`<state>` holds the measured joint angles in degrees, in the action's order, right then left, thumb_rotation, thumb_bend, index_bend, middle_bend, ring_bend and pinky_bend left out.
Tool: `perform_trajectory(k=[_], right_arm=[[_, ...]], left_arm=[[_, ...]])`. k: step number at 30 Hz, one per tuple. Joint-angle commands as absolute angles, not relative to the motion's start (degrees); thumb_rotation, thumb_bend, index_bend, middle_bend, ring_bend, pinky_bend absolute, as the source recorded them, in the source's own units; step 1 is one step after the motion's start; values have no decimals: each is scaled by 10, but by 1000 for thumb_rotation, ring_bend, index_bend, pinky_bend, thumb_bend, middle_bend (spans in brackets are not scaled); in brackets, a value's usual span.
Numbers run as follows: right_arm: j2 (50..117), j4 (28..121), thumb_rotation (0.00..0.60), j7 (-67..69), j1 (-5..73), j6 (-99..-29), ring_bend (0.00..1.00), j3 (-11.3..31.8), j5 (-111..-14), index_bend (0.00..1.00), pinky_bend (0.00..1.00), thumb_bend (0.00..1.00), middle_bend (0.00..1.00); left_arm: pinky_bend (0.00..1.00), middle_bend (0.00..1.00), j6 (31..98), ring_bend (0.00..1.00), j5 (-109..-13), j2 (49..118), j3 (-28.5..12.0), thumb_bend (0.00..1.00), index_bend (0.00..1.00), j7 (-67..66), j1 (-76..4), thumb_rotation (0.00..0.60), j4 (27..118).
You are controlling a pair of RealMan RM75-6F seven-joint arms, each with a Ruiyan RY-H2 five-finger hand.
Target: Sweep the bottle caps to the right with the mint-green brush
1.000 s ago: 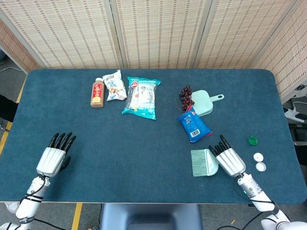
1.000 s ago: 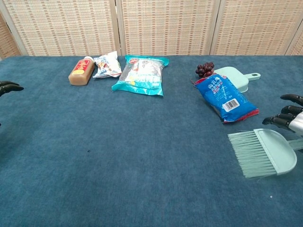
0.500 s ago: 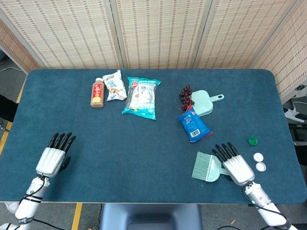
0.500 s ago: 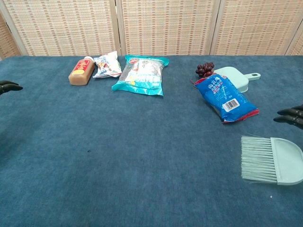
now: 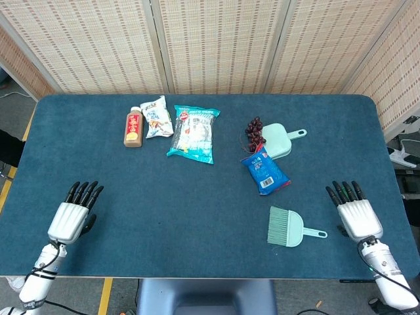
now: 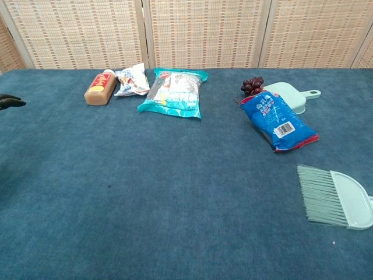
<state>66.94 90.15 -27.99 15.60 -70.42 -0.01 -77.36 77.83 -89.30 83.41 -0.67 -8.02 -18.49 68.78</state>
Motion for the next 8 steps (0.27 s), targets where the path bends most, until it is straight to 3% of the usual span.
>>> perform_trajectory(k=[1, 4, 8], right_arm=[[727, 873, 534, -189, 87, -854, 0, 21, -805, 0, 0, 110, 0], [755, 845, 537, -241, 78, -877, 0, 24, -805, 0, 0, 110, 0], [755, 852, 538, -213, 77, -863, 0, 27, -799, 0, 0, 110, 0]], left_arm=[[18, 0, 803, 0, -911, 838, -8, 452, 0, -54, -184, 600, 678], [16, 0, 828, 0, -918, 846, -17, 451, 0, -44, -183, 600, 658], [15, 0, 828, 0, -910, 849, -25, 451, 0, -31, -185, 600, 642]])
